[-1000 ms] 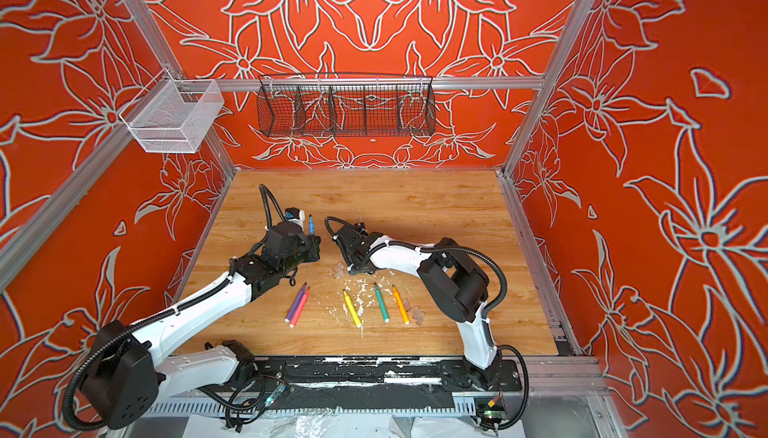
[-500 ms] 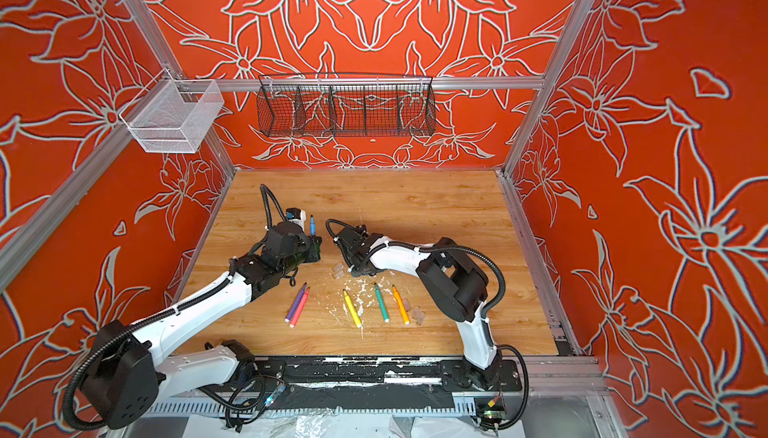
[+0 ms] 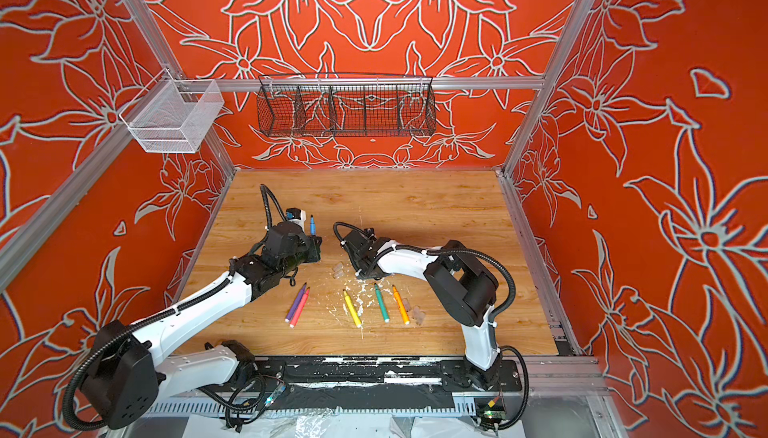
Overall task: Insert the pens into the pen caps
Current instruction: 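Move the right gripper over the white pen caps and grasp one, then lift the white cap with the right gripper toward the held blue marker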
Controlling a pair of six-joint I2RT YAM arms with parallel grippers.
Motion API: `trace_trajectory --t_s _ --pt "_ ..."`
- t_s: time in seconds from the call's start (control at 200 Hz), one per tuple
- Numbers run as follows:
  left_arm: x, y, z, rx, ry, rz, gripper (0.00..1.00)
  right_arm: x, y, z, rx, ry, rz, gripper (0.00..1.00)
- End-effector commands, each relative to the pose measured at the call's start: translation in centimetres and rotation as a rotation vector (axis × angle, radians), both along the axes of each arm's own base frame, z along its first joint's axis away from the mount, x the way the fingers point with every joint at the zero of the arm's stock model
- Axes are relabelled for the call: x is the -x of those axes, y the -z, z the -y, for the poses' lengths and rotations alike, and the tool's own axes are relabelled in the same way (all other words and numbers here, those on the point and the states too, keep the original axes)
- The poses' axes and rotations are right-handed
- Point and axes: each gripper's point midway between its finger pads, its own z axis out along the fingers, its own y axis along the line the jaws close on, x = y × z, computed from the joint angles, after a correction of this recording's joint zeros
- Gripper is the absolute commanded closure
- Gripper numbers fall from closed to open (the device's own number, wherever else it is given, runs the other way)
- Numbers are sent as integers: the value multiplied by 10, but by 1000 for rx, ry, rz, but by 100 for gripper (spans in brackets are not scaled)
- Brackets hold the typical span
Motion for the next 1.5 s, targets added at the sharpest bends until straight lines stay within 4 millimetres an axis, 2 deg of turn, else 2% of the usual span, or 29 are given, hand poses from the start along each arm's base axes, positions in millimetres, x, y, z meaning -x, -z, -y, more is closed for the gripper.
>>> trace_trajectory --t_s 0.0,0.25,0.4,0.46,0.555,0.776,1.051,1.271,1.496 --pt "-2 -3 7 16 38 3 100 8 23 6 49 9 -76 63" --pt "0 -3 7 15 40 2 100 6 30 10 76 18 -78 63" --pt "0 -4 10 25 57 9 100 5 39 10 97 17 -103 73" --pt "1 -6 14 40 79 15 100 4 40 11 99 17 -103 74" --pt "4 -8 19 66 107 32 100 4 40 12 103 21 -101 74" --pt "6 -6 10 87 57 60 100 3 41 16 115 30 -96 72" --pt "15 -18 9 160 68 152 100 1 48 17 124 35 -116 72" --pt "14 -16 11 146 79 124 100 3 48 18 118 42 -119 84" --pt "12 -14 26 146 152 93 100 7 42 17 90 51 -121 88"
